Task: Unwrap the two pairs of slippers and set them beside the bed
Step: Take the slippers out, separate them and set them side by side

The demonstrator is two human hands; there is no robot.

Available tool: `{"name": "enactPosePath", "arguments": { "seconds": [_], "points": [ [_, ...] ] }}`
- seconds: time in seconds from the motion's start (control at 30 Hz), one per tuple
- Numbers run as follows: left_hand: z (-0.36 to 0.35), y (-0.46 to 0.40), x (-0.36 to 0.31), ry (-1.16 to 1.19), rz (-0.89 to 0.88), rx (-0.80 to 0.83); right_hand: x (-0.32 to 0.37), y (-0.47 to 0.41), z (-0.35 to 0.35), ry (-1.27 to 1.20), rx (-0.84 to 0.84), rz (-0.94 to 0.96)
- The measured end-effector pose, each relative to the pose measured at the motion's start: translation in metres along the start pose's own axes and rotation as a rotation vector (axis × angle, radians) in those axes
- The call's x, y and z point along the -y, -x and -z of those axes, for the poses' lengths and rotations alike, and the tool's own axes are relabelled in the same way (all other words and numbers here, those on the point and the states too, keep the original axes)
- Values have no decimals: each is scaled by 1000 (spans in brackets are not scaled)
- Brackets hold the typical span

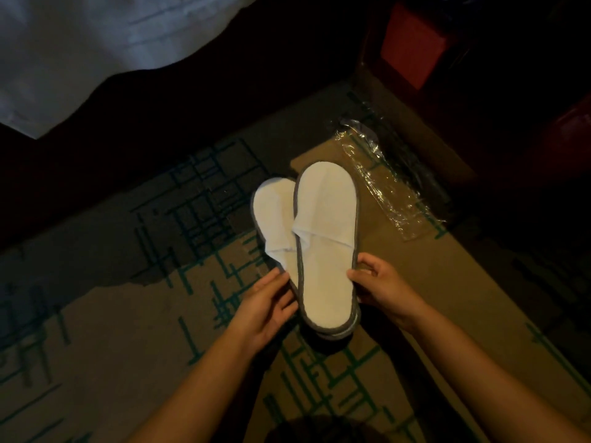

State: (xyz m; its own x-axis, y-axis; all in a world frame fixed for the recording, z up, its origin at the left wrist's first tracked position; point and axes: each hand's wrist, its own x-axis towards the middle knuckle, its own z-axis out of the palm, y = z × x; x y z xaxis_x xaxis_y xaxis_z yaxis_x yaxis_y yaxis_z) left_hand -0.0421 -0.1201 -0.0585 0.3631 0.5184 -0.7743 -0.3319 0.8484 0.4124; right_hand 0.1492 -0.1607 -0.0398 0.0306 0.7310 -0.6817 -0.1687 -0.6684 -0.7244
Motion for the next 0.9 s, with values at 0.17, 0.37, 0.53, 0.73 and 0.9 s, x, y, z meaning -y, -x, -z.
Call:
{"name": "enactPosePath", "arguments": {
  "seconds": [0.17,0.37,0.53,0.73,0.9],
  "points": [
    [8,5,-35,-560,-258,-397,13,1,12,259,-36,48],
    [-21,15,-111,-1572,-863,-142,47,-20,32,788,120,164],
    [-43,-7,-124,-2081,-514,117,87,-33,20,1047,369,277],
    [-22,-22,-107,-1763,-16,424,118,-46,-4,1253,527,224],
    [10,-25,-82,-1314,252,367,113,-62,-21,1482,504,201]
  ]
}}
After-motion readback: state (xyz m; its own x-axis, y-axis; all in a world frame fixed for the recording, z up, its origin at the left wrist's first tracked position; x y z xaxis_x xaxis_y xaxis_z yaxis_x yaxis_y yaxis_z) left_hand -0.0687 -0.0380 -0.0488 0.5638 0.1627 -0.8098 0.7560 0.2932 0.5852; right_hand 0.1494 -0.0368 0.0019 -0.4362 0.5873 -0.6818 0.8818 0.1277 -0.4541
